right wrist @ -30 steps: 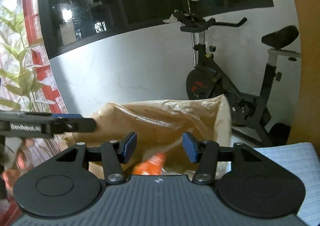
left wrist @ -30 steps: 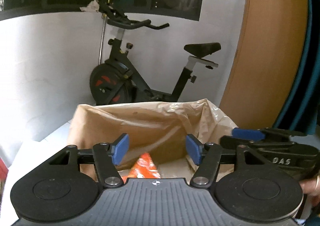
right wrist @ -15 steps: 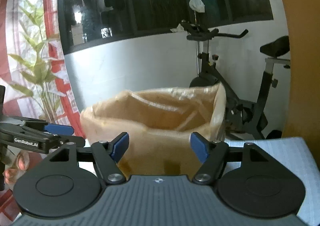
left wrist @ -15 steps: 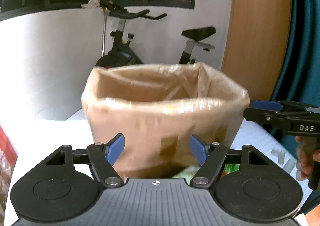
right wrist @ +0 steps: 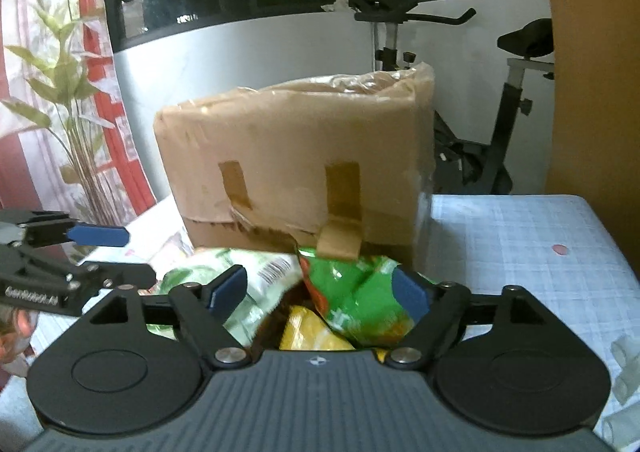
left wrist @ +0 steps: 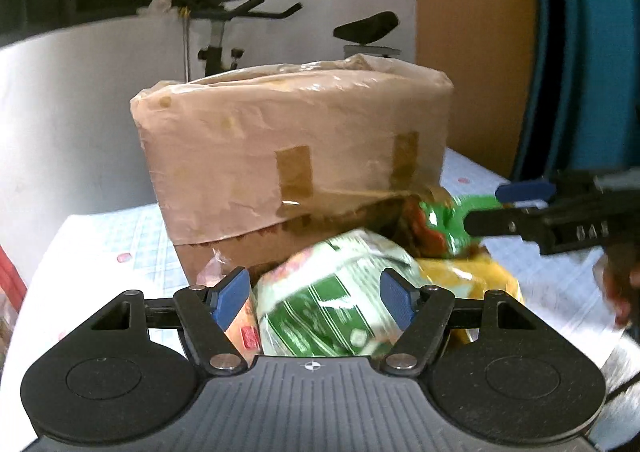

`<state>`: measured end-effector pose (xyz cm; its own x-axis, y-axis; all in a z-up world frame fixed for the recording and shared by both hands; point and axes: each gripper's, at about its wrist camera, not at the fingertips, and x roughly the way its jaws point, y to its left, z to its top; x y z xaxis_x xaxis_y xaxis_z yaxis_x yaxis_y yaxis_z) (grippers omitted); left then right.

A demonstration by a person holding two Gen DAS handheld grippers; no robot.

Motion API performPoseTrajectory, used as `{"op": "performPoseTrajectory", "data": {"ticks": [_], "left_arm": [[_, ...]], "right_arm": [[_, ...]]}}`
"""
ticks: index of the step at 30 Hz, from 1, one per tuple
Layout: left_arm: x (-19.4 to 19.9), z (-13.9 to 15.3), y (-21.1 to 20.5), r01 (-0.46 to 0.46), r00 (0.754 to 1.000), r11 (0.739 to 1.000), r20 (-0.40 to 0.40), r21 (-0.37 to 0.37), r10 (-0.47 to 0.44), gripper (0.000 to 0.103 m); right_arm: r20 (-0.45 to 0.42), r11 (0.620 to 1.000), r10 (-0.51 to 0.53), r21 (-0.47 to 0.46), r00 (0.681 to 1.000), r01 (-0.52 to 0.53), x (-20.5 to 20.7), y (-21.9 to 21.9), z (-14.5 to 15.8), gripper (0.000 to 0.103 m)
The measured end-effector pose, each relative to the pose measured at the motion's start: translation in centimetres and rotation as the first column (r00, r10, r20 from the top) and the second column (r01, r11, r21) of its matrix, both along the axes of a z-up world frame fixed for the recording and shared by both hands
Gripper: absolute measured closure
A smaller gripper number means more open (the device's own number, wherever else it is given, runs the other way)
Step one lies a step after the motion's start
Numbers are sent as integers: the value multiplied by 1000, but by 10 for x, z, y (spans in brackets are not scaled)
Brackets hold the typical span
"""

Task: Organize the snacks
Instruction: 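Grasp the green-and-white bag with the left tool while the right tool grasps the yellow bag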

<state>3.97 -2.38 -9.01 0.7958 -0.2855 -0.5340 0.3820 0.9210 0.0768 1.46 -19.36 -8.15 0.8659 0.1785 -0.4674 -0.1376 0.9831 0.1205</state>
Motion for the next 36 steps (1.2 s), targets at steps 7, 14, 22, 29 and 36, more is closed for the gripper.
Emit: {"op": "performPoseTrajectory", "data": {"ticks": [7,14,22,29,36], "left_arm": [[-19,-18,-7,6,999,999,46,46,-8,18],[-23,-29,-10,-5,999,998,52,63,2,3],[-22,-28,-8,16,997,997,76,77,-22,0],[-26,-32,-12,79,993,989,78,121,-89,0],[-22,-44,-30,113,990,982,64,150,-124,0]], "right_arm": [[-24,999,-9,-41,1000,8,-7,7,-14,17],[-38,997,-2,-75,999,-1,-13,11,-22,12],[-25,996,-7,-93,1000,5,-19,12,-25,4],[-22,996,-19,-88,1000,17,-27,9,-29,4],[-29,997,-47,-68,998,45,-28,3,-36,4]]}}
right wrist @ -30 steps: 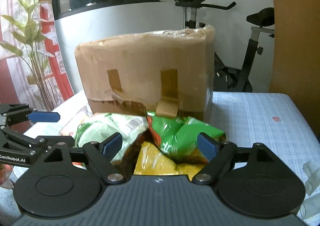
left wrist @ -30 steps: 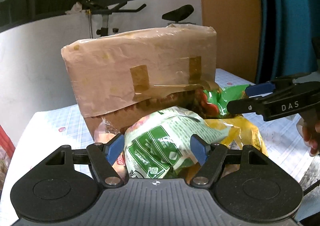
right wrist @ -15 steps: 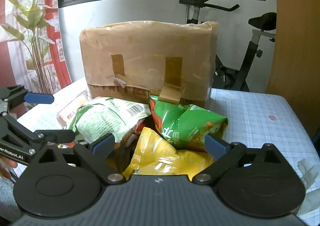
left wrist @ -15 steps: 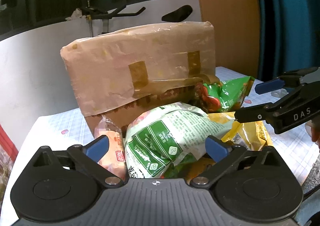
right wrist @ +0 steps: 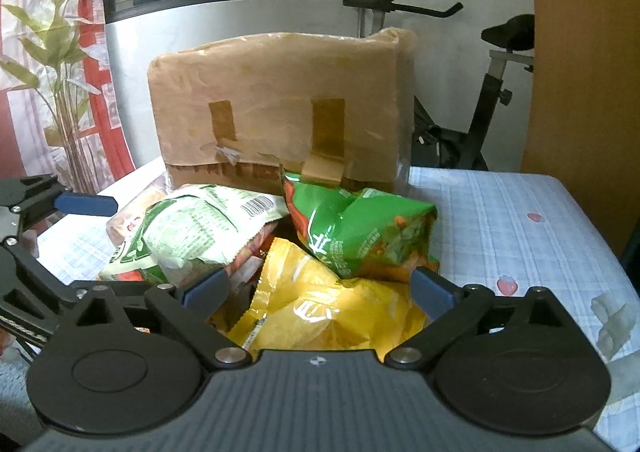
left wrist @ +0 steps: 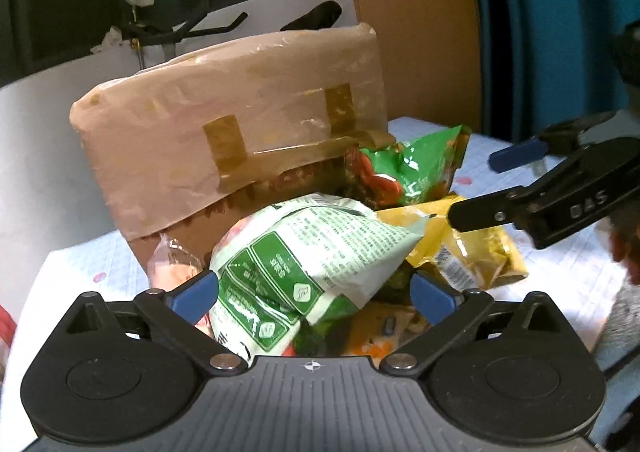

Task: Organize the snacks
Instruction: 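Grasp the green-and-white bag with the left tool while the right tool grasps the yellow bag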

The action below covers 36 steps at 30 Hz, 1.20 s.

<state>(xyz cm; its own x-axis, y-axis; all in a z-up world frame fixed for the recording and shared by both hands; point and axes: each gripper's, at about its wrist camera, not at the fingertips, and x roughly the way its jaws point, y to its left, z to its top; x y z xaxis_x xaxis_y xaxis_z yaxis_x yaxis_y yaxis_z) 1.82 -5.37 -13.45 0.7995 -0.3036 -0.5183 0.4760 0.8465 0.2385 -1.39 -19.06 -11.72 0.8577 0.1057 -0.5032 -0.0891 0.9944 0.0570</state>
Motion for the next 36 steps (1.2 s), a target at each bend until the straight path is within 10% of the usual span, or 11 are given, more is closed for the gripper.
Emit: {"op": "performPoseTrajectory", "data": {"ticks": [12,25,29,36], "left_arm": [[27,-25,-30,32,996,973,69,228,-49,4],[55,-35,-33,-24,997,960,73,280,4,3],[63,-24,-25,1,1000,978,25,208,-6,24],[60,12,8,-12,1000,1000,19,-2,12,25]], "right_arm": [[-7,1000,-25,12,1000,25,-3,-6,-5,4],[-25,999,-40,0,999,40,-4,-10,-10,4],[-29,999,-33,-18,999,33,-6,-8,-11,3],[-53,999,10,-47,999,-12,-6,6,-18,0]]}}
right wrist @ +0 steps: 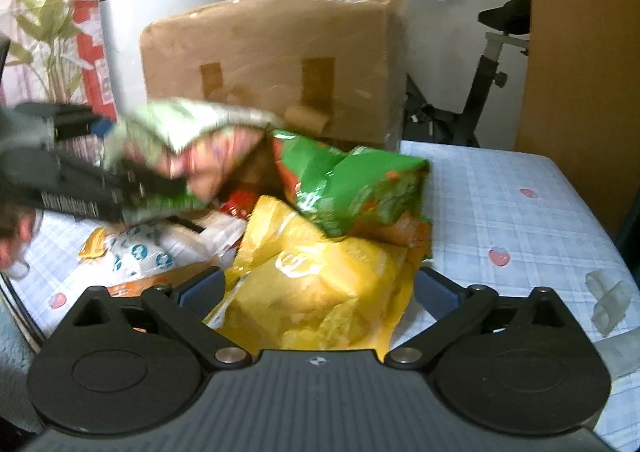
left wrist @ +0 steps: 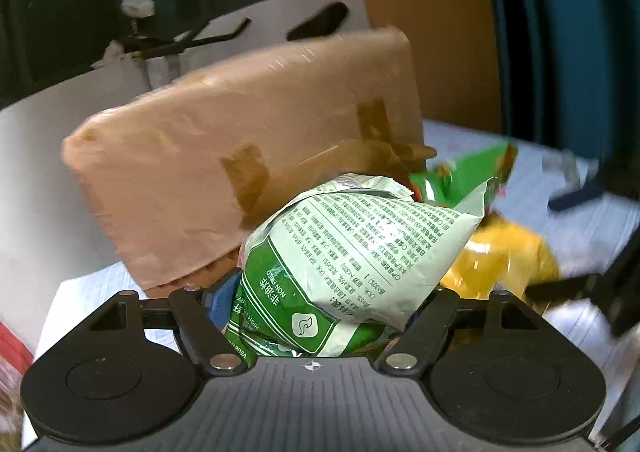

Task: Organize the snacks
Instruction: 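Grasp the green-and-white bag with the left tool while the right tool grasps the yellow bag, then carry both bags over the box and open both tools to release them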

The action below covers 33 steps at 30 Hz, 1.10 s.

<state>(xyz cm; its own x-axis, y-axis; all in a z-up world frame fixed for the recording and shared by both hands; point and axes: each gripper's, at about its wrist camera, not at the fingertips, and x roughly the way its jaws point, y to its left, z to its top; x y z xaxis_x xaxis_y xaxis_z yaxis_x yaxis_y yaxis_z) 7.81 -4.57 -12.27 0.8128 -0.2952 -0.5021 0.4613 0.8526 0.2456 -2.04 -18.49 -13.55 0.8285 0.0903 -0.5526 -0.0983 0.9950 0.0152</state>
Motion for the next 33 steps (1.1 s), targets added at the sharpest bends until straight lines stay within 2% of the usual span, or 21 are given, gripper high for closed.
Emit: {"op": "performPoseTrajectory", "data": {"ticks": [5,9,12,17,19,21,23,26,29,33], "left_arm": [[-1,12,17,-53,998,990,-37,-130,49,25],[-7,9,11,-93,996,979,-19,-182,91,25],[-11,11,12,-126,992,963,-27,-237,123,25],[-20,13,22,-150,989,946,-44,-288,143,25],[-23,12,26,-156,988,940,-51,-304,148,25],[-25,12,32,-165,986,933,-61,-320,153,25],[-28,11,36,-177,984,925,-73,-336,161,25],[-31,12,42,-187,982,916,-81,-356,170,25],[-34,16,45,-187,982,911,-79,-368,170,25],[-38,20,49,-176,984,909,-76,-376,159,25]], "right_arm": [[-10,997,20,-71,1000,-20,2,19,-5,0],[-45,990,20,-137,999,-26,15,36,-10,0],[-53,971,-35,-237,998,21,26,49,-17,0],[-95,946,-117,-314,989,82,41,50,-31,1],[-92,950,-117,-301,989,84,39,46,-32,6],[-67,953,-116,-287,991,92,32,41,-29,17],[-44,952,-107,-293,993,89,26,37,-23,21],[-25,964,-64,-260,998,55,16,31,-13,22],[-33,978,-28,-209,999,20,8,26,-2,29],[-53,996,22,-85,998,-27,-2,19,14,32]]}}
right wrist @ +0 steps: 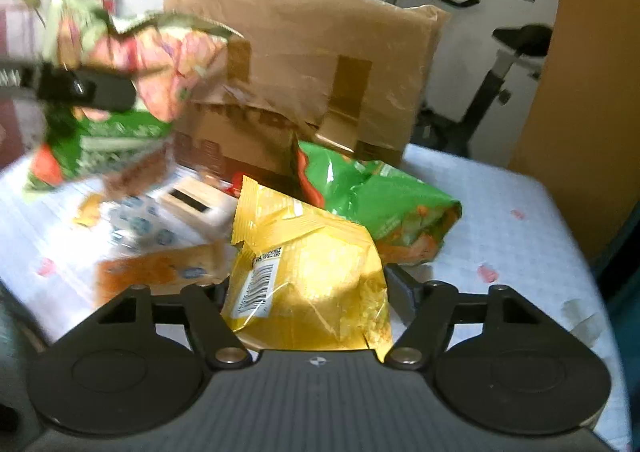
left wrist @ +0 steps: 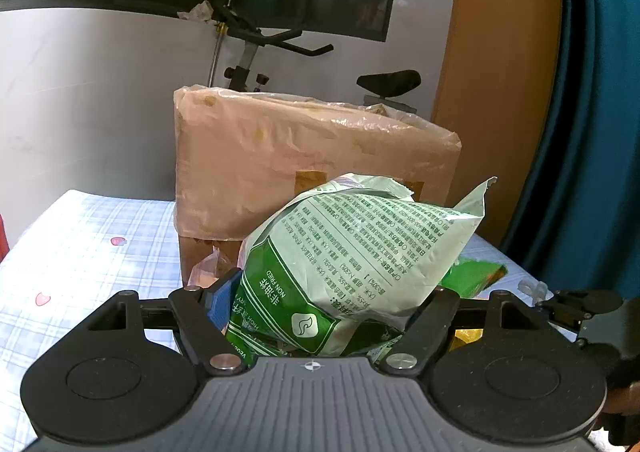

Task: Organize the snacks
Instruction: 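Carry both bags over the box and open both tools to release them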

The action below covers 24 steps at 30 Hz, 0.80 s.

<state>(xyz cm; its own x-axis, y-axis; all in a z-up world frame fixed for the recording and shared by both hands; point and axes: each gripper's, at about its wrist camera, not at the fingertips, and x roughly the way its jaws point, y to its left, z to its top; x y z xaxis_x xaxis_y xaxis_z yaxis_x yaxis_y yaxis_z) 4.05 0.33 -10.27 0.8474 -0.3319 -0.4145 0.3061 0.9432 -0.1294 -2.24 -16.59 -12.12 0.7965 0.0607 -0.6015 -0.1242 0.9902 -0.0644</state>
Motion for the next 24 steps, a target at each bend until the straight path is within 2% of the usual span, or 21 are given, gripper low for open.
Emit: {"op": "performPoseTrajectory", "data": {"ticks": [4,11,17,20,24], "left_arm": [[-4,5,3,25,1000,999,3,-34,-25,25],[-8,30,5,31,998,996,60,-81,-26,25],[-6,52,6,52,993,995,112,-82,-42,25],[-7,63,8,43,990,996,140,-84,-31,25],[-8,85,10,20,977,999,213,-45,-10,25]], "right_arm": [[20,997,24,68,1000,-25,-6,-3,20,33],[110,981,20,192,994,-41,-12,-9,58,34],[150,961,5,272,989,-46,-7,-18,77,35],[171,935,-11,351,985,-51,-5,-27,87,35],[243,922,-13,379,970,-82,-5,-35,115,35]]}}
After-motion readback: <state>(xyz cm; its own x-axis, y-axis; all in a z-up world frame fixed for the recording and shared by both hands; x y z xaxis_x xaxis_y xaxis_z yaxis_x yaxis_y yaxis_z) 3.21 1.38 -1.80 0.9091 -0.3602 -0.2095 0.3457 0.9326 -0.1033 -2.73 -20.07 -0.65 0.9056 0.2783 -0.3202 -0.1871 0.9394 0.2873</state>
